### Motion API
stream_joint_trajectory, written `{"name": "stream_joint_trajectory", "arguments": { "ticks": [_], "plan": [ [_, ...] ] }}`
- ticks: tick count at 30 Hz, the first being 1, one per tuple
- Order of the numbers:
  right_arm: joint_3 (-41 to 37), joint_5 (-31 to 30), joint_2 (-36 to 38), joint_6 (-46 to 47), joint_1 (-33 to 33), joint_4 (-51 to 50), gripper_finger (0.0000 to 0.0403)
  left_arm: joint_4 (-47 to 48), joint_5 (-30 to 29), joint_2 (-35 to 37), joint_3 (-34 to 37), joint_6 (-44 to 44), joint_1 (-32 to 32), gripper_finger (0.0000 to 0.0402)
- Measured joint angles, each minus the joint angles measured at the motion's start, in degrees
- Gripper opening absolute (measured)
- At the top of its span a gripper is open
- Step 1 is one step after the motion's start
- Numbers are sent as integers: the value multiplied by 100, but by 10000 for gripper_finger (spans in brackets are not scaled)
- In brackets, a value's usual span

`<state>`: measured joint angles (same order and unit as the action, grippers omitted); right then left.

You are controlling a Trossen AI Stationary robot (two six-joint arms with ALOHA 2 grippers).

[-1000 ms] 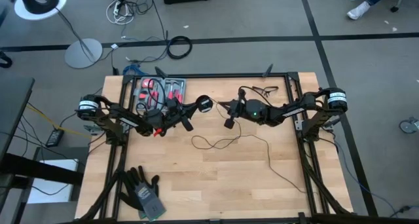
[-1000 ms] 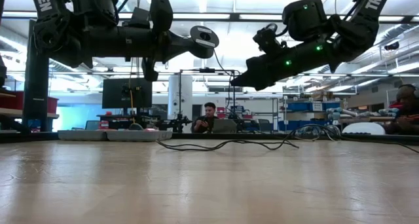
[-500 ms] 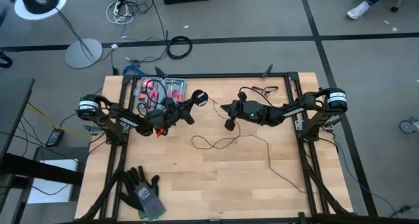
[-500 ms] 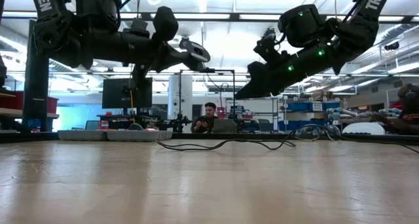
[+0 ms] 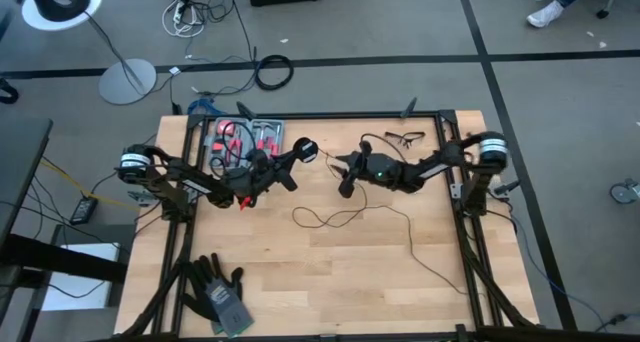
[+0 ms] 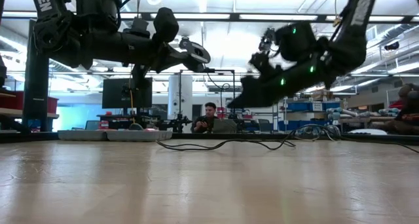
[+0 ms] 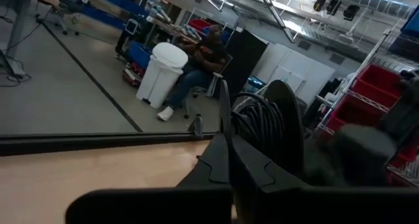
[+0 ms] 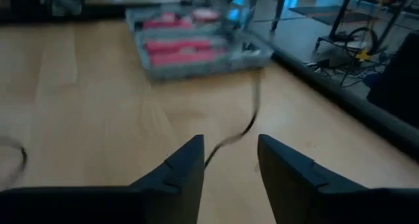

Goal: Coil cords
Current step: Coil the black wire on the black spool

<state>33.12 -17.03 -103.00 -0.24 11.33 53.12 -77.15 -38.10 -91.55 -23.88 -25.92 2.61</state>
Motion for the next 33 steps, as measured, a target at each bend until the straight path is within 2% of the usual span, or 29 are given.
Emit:
{"name": "stream_joint_trajectory", "arguments": {
  "ticks": [4,7,17,20,25,33],
  "plan": [
    [68,-25,-429,-183,-46,1075,149,3,31,0,0,8,0,0],
    [75,-272,-548,-325,-44,1474,146,67,131,0,0,13,0,0],
    [328,-274,-553,-722,52,1394,130,84,233,0,0,21,0,0],
    [435,-274,-553,-612,100,1021,106,80,238,0,0,21,0,0],
    [523,-272,-553,-286,123,508,15,56,238,0,0,19,0,0],
    [561,-30,-563,262,-223,209,3,29,150,0,0,34,0,0]
  ]
}}
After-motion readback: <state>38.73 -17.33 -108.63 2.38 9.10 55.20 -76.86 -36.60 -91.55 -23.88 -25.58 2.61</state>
